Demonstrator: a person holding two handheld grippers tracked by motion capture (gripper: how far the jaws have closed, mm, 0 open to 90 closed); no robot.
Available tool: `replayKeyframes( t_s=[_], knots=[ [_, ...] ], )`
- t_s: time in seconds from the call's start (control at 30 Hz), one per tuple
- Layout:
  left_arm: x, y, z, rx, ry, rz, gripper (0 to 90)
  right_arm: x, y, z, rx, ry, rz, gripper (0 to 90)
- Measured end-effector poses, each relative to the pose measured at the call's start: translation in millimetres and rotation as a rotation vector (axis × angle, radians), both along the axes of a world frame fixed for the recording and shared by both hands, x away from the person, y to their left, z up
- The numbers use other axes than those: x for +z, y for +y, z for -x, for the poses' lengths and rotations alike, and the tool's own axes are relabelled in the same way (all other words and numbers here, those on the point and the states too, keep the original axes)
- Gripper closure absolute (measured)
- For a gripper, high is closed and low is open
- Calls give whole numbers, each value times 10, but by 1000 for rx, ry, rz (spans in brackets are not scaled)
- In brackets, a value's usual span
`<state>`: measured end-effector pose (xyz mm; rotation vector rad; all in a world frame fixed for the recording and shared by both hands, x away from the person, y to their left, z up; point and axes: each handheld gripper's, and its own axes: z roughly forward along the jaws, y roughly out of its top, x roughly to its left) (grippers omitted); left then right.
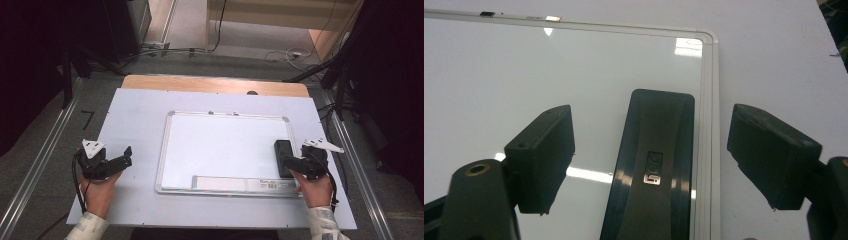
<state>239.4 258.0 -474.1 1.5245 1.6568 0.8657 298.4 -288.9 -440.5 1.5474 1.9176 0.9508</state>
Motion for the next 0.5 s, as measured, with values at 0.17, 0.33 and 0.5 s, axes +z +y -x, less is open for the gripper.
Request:
replayKeyframes(
  t_s=[0.17, 0.33, 0.5],
  knots=[
    [2, 2, 2, 2, 1, 0, 45, 9, -55, 20, -5, -5, -1, 177],
    [1, 9, 4, 3, 1, 1, 45, 18, -121, 47, -13, -9, -5, 176],
    [2, 9, 5, 4, 1, 1, 45, 16, -206, 74, -30, -6, -5, 177]
  ],
)
